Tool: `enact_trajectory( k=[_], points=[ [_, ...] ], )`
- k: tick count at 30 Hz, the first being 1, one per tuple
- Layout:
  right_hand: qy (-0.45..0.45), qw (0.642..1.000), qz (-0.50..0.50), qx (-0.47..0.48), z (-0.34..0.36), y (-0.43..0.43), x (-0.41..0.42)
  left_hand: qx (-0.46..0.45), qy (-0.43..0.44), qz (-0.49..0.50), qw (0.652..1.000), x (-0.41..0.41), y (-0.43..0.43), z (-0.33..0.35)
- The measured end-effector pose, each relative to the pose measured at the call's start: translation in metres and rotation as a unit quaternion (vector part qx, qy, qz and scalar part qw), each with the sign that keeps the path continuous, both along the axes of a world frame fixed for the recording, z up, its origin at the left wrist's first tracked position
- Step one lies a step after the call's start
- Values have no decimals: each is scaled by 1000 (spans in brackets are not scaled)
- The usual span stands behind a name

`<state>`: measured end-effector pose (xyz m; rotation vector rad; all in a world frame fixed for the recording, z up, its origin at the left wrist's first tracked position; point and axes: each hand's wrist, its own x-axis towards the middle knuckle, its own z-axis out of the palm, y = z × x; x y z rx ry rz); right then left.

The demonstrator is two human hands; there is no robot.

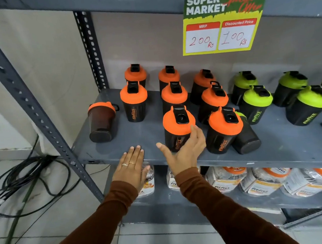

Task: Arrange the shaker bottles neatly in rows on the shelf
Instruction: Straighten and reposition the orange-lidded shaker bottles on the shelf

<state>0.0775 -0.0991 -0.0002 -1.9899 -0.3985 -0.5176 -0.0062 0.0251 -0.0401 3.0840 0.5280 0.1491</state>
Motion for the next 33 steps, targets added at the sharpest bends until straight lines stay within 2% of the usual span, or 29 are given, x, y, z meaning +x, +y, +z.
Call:
enact_trajectory(
  k=[4, 7, 9, 10, 11, 13, 15, 18, 23, 28, 33],
  points=[
    [-257, 966, 7, -36, 13, 35, -20, 8, 7, -36, 999, -23, 20, -4],
    [-344, 936, 70, -22, 24, 66, -40, 6, 3, -30, 1000, -37, 34, -4],
    [-353, 920, 165, -31, 32, 84, -50, 24, -19, -15, 999, -45, 46, -4],
    [-319, 921, 218, -43, 36, 94, -52, 31, -20, -8, 999, -49, 52, -3],
    [-249, 930, 266, -55, 41, 103, -53, 30, -18, -1, 999, -53, 58, -2],
    [-37, 944, 319, -70, 49, 123, -50, 10, -6, 9, 1000, -60, 69, -3],
    [132, 939, 303, -92, 50, 146, -37, 6, 6, 21, 1000, -64, 80, -3],
    [259, 923, 258, -118, 46, 172, -22, 27, 1, 25, 999, -65, 87, -7],
    [355, 909, 199, -88, 47, 193, -11, 68, -32, 3, 997, -65, 86, -9],
    [398, 888, 188, -130, 50, 207, -4, 88, -30, 4, 996, -65, 89, -12],
    [364, 899, 212, -116, 42, 189, -2, 98, -33, 9, 995, -64, 87, -14]
  ],
)
